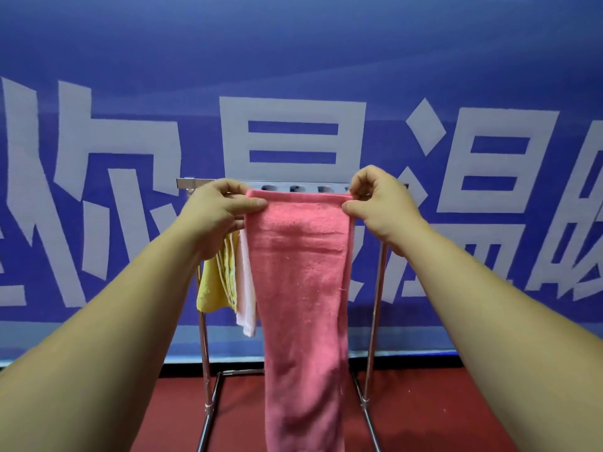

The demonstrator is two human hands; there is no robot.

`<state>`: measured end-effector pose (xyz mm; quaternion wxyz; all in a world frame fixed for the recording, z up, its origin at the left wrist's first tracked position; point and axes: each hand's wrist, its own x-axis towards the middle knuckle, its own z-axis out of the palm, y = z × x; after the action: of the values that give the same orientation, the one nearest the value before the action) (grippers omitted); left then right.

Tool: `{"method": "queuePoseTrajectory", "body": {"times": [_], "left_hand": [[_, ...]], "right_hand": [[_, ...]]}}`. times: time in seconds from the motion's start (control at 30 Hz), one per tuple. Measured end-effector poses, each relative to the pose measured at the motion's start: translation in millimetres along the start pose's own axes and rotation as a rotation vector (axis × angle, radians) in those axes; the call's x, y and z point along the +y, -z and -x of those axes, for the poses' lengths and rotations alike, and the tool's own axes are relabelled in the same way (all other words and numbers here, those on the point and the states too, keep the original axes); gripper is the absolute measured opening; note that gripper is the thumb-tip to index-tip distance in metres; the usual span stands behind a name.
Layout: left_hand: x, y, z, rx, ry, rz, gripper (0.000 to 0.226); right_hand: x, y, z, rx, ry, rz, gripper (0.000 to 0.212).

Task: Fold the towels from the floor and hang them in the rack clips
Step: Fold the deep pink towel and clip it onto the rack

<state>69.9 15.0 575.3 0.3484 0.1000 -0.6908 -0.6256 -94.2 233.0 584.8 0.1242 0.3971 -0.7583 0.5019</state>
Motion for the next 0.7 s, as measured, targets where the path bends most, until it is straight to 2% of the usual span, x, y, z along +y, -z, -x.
{"method": "queuePoseTrajectory", "body": {"times": [0.17,0.3,0.43,0.57,0.7], "left_hand": [[-8,-2,-1,-0.033,0.013,-0.036,0.022],[-5,-1,-5,-0.048,0.000,0.020,0.023],[-9,-2,-7,-0.079,0.029,-0.031,0.023],[-3,5,-12,-0.058,0.021,0.027,0.030],[-8,8,-14,-0.086,0.050,-0.031,0.019]], "right_hand": [[14,-6,6,-0.038,-0.044,0.014,0.028],[9,0,0,-0.009,-0.027,-0.077,0.025],[13,-5,-2,-0.050,-0.060,-0.023,0.026],[11,-2,-9,-0.032,-0.047,-0.077,0.025],[15,-9,-10,-0.059,-0.078,-0.063,0.026]]}}
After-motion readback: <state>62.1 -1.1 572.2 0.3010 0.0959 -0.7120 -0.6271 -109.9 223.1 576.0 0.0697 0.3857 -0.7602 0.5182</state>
